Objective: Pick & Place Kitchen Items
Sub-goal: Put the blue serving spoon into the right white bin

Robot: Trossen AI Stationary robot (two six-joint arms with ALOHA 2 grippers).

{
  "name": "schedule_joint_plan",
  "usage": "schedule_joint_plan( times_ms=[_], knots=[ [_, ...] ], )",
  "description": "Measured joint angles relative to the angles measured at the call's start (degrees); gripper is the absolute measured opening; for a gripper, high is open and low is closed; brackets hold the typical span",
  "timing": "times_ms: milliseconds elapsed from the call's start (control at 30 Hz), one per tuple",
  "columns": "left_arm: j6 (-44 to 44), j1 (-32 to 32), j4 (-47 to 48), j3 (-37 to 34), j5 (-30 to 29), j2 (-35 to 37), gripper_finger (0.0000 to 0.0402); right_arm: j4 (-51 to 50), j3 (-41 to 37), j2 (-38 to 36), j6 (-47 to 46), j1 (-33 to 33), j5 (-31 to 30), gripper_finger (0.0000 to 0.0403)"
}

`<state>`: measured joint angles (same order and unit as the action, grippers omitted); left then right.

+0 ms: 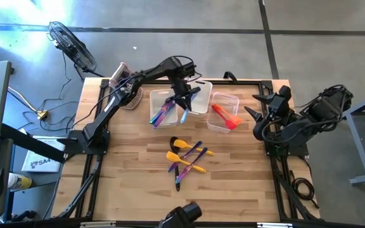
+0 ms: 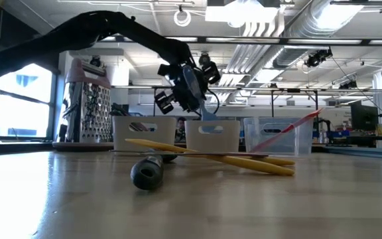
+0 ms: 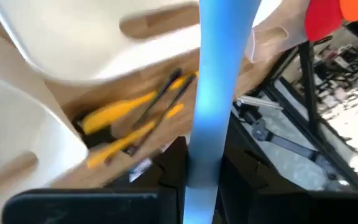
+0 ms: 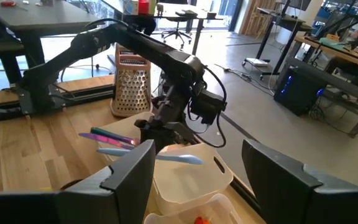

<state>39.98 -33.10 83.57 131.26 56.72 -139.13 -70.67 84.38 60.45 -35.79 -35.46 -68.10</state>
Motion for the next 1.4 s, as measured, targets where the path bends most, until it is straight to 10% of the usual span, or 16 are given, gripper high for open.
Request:
schedule_joint_plan(
  times_ms=[600,1400],
  knots=[
    [14.73,0.06,-21.32,0.02,1.89,-0.87,0.0081,-6.39,0.00,0.00,-6.47,0.00,3.49,0.0235],
    [16.51,-0.77,-21.35,0.02,-1.65,-0.85,0.0084,-6.34,0.00,0.00,-6.66,0.00,5.23,0.0235]
  ],
)
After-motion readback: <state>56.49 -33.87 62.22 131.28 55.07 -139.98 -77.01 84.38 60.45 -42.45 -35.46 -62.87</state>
